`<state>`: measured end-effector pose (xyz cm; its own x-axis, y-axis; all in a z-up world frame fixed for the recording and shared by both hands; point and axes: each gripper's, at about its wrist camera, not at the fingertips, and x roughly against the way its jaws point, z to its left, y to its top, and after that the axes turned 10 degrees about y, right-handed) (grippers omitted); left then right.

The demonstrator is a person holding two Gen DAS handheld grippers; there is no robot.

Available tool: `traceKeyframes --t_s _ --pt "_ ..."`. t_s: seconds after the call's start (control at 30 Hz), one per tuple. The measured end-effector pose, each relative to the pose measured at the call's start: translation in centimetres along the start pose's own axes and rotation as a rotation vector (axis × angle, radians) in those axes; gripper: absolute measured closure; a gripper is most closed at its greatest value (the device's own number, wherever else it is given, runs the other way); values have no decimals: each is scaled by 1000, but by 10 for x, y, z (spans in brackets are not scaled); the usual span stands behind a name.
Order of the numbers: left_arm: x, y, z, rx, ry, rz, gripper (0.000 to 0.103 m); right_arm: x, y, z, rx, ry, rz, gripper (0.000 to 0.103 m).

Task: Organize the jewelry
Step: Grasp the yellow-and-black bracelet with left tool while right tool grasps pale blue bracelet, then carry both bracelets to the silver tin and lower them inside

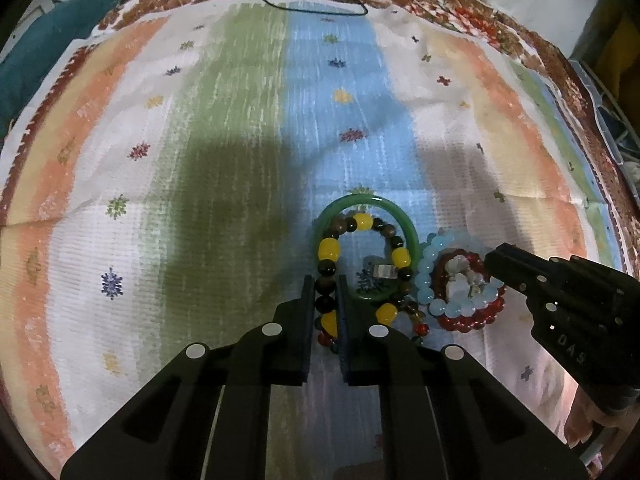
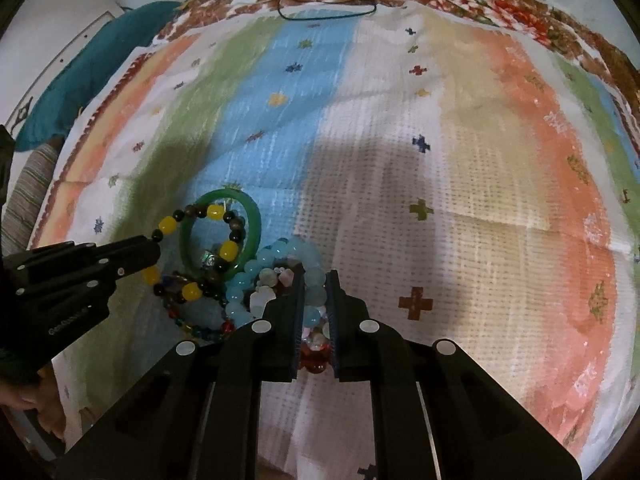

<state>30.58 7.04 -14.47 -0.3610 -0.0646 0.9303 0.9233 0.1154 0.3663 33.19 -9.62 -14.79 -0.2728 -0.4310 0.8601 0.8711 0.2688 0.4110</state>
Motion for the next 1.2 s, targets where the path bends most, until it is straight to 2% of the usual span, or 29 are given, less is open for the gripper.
traceKeyframes --t_s 0.8,1.2 --pt "73 -12 -11 -64 33 -132 93 72 -23 27 74 -74 -103 91" --pt "89 -24 -10 -77 48 -152 93 88 -41 38 94 -93 -122 91"
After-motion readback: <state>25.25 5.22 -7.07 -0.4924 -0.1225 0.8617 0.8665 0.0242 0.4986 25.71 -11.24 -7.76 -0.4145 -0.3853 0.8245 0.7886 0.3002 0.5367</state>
